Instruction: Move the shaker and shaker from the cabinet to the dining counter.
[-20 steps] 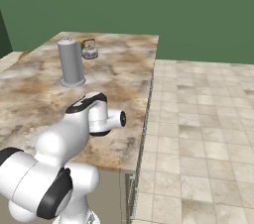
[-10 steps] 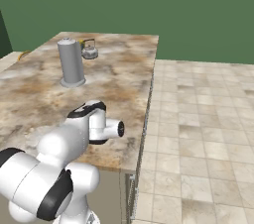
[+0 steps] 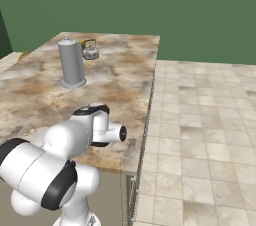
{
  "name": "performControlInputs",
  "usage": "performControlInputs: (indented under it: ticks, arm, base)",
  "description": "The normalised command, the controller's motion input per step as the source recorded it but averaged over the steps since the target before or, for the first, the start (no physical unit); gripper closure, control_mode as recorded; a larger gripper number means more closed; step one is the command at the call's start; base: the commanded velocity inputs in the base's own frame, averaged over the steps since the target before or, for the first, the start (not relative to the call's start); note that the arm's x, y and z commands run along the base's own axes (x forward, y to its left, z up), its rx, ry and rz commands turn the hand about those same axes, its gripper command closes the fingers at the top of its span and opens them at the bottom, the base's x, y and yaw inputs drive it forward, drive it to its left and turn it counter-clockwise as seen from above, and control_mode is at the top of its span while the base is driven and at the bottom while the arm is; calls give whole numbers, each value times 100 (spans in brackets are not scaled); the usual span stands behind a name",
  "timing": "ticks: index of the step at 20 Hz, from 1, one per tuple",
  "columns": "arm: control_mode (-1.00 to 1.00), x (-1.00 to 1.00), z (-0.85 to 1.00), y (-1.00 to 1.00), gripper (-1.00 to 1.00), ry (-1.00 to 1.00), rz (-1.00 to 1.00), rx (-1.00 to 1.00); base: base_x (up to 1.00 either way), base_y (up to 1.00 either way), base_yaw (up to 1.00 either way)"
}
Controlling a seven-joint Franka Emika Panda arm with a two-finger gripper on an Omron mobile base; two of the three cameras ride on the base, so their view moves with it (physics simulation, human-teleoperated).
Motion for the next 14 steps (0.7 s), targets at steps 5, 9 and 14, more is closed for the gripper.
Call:
performControlInputs:
  ticks: [5, 9, 14]
  arm:
    - [-100, 0, -33, 0, 100, 0, -4, 0]
    - [-100, 0, -34, 0, 100, 0, -5, 0]
    - [-100, 0, -32, 0, 100, 0, -5, 0]
  base:
    - [0, 0, 0]
    - [0, 0, 0]
    - [0, 0, 0]
